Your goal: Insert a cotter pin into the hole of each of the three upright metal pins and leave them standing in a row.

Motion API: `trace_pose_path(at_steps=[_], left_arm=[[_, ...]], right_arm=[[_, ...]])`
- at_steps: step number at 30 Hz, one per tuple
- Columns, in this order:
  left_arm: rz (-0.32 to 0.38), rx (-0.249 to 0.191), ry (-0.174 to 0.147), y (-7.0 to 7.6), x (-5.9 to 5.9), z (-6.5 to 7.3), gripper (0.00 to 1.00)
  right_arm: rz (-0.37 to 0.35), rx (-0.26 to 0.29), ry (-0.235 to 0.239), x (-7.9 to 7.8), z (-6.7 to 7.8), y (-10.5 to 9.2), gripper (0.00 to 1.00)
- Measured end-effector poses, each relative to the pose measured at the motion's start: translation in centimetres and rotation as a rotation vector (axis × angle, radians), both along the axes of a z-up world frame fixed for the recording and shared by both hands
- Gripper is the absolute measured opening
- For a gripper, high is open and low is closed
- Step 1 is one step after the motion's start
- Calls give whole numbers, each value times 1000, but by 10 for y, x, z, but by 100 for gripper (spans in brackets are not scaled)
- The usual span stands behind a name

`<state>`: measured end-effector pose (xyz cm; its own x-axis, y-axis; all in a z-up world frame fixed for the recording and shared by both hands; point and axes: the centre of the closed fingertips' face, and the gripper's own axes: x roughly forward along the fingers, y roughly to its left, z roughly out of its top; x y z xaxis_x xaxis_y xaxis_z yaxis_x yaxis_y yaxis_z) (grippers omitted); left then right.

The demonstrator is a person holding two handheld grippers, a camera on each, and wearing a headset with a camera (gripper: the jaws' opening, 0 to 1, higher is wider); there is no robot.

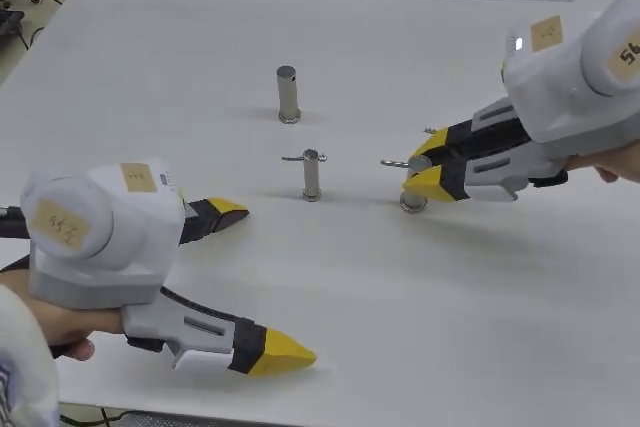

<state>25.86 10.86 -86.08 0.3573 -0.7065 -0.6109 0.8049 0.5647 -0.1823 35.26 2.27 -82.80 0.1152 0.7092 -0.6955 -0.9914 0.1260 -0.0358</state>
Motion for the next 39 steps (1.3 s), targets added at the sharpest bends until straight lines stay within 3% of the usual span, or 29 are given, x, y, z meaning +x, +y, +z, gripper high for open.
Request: trace_pose_path(at_steps=[11,18,26,39], left_arm=[[1,9,-7,1,1,1,97],[4,14,-1,4,2,3,98],[14,26,-15,8,5,5,98],[26,33,-24,19,14,10,96]], right_arm=[[24,9,-18,-1,1,-1,14],[7,19,-4,1,0,-4,15],[-4,31,1,0,1,-4,15],[-40,78,11,-4,15,-4,27]])
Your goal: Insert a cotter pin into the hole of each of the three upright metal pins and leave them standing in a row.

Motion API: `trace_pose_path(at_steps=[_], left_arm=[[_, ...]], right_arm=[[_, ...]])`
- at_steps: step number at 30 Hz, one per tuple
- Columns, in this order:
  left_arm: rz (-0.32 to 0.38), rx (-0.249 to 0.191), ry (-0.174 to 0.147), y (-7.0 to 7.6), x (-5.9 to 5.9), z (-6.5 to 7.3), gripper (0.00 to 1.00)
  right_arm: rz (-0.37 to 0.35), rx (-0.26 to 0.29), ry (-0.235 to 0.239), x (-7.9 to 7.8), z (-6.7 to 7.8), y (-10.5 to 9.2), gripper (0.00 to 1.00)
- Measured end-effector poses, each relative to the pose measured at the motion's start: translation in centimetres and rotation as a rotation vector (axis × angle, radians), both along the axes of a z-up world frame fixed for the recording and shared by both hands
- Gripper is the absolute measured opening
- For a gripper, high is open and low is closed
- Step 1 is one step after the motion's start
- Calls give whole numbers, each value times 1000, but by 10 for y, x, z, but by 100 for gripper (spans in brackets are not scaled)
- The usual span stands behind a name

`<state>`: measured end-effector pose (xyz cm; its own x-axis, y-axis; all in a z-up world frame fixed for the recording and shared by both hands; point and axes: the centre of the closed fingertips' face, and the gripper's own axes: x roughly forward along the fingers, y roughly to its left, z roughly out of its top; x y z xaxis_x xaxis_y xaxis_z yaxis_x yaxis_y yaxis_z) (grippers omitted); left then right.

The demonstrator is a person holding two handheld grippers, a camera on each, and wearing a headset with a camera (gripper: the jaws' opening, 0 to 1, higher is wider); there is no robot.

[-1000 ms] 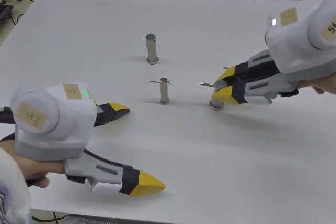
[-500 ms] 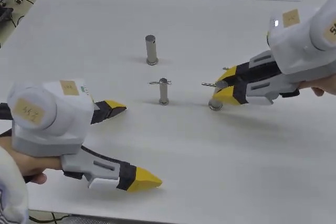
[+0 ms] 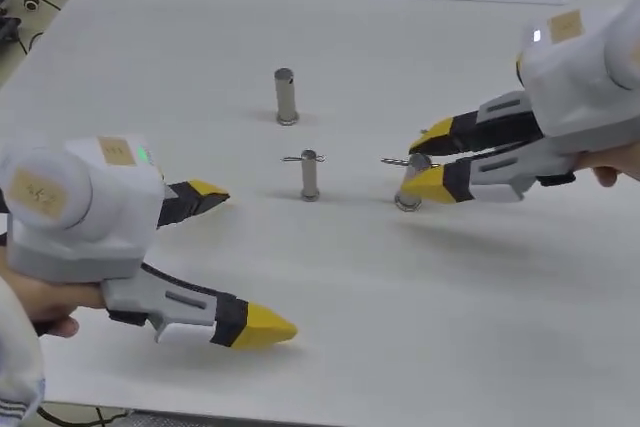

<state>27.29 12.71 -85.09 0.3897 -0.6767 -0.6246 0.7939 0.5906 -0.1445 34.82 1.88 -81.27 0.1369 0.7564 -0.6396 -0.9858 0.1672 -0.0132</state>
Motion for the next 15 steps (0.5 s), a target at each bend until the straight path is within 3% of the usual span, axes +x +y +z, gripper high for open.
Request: trace_pose_path(at_steps=[6,15], left_arm=[[11,-7,-25,4,9,5,96],[25,-4,-29,9,19,6,94]], right_arm=[[-45,27,8,-4,10,-7,35],[-189,120,34,-9,22,-26,50]])
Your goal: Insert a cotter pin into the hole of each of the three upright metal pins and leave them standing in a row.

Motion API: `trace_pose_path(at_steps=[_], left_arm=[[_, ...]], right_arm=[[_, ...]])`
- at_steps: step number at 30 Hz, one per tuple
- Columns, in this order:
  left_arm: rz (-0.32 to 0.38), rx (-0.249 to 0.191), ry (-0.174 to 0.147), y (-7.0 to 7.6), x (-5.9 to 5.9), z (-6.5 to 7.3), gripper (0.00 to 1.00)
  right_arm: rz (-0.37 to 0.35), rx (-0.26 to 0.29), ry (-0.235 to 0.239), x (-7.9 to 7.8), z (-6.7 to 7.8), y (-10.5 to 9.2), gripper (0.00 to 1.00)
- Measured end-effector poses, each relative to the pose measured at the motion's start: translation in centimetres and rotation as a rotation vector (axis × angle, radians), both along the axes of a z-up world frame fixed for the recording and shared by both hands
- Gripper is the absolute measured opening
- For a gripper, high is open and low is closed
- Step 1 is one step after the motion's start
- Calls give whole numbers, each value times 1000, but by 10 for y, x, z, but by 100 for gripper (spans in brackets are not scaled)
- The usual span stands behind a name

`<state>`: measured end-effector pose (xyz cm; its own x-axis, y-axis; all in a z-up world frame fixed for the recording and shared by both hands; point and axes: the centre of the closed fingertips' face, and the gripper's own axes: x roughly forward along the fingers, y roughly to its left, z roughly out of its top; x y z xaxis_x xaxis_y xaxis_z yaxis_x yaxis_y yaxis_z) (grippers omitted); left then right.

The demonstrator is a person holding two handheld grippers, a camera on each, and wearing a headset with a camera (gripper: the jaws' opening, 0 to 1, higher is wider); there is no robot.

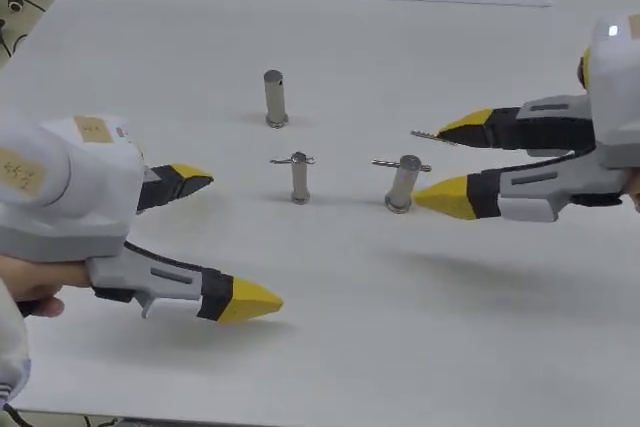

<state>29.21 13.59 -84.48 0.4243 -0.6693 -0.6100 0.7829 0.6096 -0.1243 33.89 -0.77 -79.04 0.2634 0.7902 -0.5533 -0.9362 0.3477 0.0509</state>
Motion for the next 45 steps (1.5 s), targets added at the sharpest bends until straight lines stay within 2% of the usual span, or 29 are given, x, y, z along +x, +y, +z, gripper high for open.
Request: trace_pose_path(at_steps=[3,6,12,16,20,22,25,27,33,36,38,45], left_arm=[[1,-2,2,0,2,1,93],[6,-6,3,1,4,2,92],[26,5,7,7,9,0,90],[37,4,10,10,12,1,89],[50,6,6,14,16,2,88],[64,-11,4,15,20,4,87],[110,-40,-42,21,33,14,83],[126,-37,-50,26,40,16,80],[125,0,-79,32,59,19,78],[136,19,-96,35,72,19,73],[159,42,-124,39,84,20,68],[171,41,-144,36,113,21,59]], right_arm=[[-33,16,12,-4,2,-6,55],[-65,6,15,-5,0,-15,60],[-135,42,61,-12,0,-30,72],[-154,26,111,-20,-10,-39,81],[-170,19,138,-25,-17,-45,91],[-171,21,143,-28,-17,-45,94],[-169,23,161,-35,-18,-44,97],[-169,8,168,-40,-22,-45,100],[-185,0,181,-50,-23,-47,100],[-198,2,185,-54,-23,-48,100],[-208,5,187,-56,-23,-49,100],[-233,3,190,-61,-22,-54,100]])
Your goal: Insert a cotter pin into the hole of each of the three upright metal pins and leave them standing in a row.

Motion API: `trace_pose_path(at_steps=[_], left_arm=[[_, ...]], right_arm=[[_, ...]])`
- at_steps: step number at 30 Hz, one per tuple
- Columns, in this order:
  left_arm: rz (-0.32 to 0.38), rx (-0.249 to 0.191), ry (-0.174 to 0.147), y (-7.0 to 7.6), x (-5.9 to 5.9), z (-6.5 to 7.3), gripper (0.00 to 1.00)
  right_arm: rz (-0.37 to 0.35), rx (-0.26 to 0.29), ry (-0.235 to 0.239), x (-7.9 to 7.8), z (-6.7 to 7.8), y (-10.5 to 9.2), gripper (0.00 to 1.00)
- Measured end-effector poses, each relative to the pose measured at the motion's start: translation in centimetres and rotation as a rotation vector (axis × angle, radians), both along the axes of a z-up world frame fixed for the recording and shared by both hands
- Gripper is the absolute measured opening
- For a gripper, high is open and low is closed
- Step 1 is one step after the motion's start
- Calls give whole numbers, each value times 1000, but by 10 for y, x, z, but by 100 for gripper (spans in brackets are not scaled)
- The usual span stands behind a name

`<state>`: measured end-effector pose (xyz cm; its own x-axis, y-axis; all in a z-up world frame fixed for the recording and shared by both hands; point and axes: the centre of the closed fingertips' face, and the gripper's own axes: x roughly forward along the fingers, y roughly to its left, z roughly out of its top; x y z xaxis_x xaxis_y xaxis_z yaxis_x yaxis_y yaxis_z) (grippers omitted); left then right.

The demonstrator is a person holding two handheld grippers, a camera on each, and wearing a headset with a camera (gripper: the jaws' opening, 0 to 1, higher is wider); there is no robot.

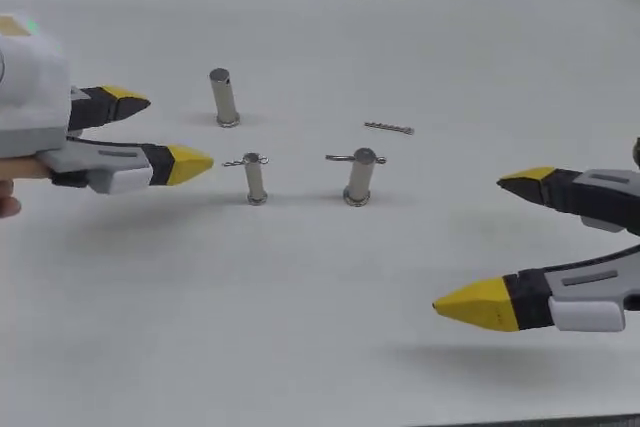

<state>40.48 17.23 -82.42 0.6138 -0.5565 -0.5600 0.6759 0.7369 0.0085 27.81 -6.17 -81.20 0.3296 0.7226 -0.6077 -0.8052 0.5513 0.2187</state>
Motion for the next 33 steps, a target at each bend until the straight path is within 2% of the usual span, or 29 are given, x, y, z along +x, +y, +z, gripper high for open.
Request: trace_pose_path(at_steps=[3,5,11,15,16,18,22,24,26,29,33], left_arm=[[-1,-11,-6,-5,9,0,55],[-24,-12,-26,-12,14,0,50],[-28,-12,-17,-24,26,-5,36],[-18,52,-19,-24,33,-14,31],[-15,48,-17,-26,35,-15,31],[-5,29,13,-29,36,-19,31],[12,31,-5,-31,43,-18,29],[31,16,-15,-32,47,-15,27],[44,-4,-16,-34,49,-13,24],[60,-5,-24,-34,53,-12,20],[61,-11,-14,-34,53,-13,12]], right_arm=[[-14,-23,-2,2,-2,-5,100],[-25,-22,-1,3,-2,-7,100],[-38,-24,2,2,-2,-10,100],[-59,-28,15,1,-6,-13,100],[-59,-31,17,1,-7,-13,100],[-57,-36,20,0,-8,-14,100],[-65,-33,28,-1,-10,-15,100],[-78,-35,37,-1,-11,-17,100],[-82,-36,44,0,-13,-17,100],[-78,-39,45,-1,-14,-16,100],[-79,-32,44,0,-13,-14,100]])
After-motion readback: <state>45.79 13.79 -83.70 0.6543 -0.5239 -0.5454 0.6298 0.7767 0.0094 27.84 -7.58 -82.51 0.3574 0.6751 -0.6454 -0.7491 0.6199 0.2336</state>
